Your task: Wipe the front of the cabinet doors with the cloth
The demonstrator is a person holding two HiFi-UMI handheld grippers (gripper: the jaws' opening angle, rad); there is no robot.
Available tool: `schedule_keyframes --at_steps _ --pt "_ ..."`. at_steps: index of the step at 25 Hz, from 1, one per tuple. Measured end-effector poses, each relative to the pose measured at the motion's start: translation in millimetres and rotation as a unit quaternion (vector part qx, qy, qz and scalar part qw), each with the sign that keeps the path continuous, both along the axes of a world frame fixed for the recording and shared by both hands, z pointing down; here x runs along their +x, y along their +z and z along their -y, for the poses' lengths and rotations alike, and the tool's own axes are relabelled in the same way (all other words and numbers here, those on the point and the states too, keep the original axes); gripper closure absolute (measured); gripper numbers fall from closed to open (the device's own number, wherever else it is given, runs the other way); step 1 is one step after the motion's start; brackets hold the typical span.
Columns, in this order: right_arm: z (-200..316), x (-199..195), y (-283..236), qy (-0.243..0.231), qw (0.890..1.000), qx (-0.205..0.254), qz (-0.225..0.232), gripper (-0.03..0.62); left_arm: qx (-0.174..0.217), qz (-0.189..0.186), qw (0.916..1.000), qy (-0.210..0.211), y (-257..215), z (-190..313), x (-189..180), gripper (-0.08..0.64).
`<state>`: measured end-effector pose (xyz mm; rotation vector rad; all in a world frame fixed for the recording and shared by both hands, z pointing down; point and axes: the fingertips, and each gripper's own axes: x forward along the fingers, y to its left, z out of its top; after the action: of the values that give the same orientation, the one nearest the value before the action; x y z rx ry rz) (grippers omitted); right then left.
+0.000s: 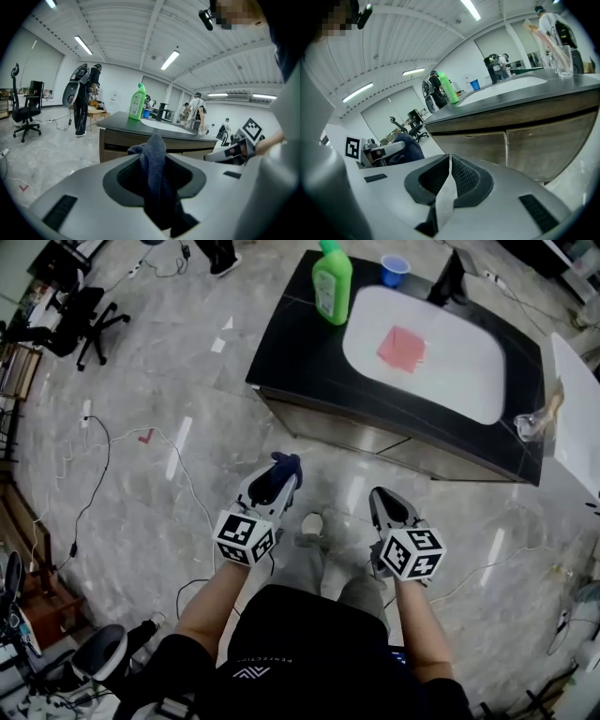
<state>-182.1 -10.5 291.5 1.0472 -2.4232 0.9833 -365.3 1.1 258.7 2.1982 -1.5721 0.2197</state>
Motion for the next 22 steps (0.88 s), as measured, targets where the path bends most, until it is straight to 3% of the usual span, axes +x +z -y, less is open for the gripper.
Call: schedule_keyframes --at_steps 12,17,22 --pt "21.3 -34.9 46.4 0.008 1.000 -0.008 -0.012 0.551 -0.006 0.018 0.9993 -0.033 58.8 41.7 -56.9 0.431" --pt "35.3 -49.3 57.9 0.023 1.000 0.000 0.004 0.551 0.011 0.074 0.9969 -0.024 87.7 62.3 -73.3 0.431" --pt "34.8 -52.7 78.3 0.019 1.000 0.000 0.023 0.551 0.018 0.078 0.9950 -0.059 101.7 80.3 -84.5 0.431"
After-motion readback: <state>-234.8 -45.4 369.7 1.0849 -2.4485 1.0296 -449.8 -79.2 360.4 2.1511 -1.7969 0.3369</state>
